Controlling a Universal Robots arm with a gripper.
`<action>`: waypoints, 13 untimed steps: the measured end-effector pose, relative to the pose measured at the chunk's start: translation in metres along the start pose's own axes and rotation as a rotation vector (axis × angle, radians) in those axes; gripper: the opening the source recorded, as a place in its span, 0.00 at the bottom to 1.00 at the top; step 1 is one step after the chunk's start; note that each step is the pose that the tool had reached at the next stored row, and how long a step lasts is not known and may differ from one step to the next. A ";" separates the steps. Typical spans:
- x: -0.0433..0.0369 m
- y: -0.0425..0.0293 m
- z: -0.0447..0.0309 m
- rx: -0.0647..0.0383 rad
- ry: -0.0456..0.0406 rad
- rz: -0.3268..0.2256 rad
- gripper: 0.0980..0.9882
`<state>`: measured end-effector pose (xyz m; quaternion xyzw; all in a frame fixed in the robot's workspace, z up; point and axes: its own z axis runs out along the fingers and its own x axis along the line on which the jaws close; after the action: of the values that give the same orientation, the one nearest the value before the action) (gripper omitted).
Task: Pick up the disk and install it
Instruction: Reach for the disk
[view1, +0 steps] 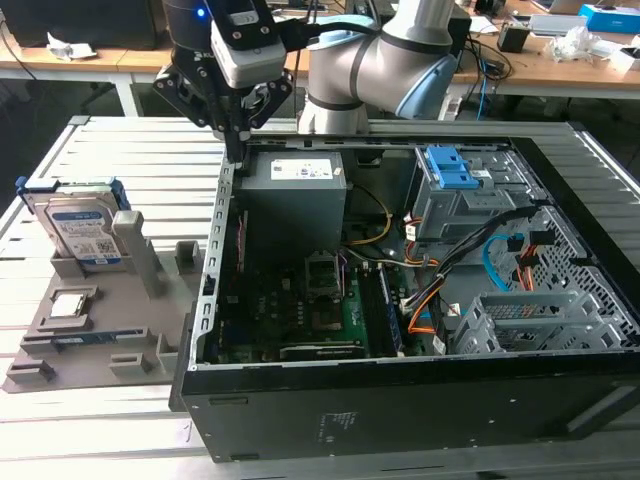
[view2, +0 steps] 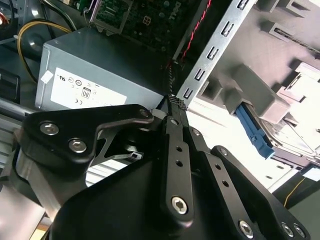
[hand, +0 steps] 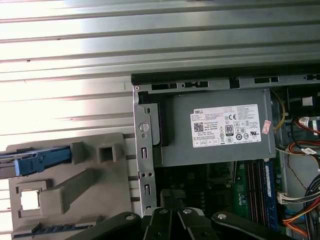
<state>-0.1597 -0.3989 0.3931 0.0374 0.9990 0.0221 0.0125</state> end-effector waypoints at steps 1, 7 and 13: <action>0.0012 -0.0001 -0.0001 0.000 0.0001 0.000 0.01; 0.0093 -0.0007 -0.0002 0.000 0.0000 0.000 0.01; 0.0200 -0.0015 -0.0005 0.000 0.0000 0.000 0.01</action>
<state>-0.1797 -0.3989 0.3931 0.0374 0.9990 0.0221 0.0125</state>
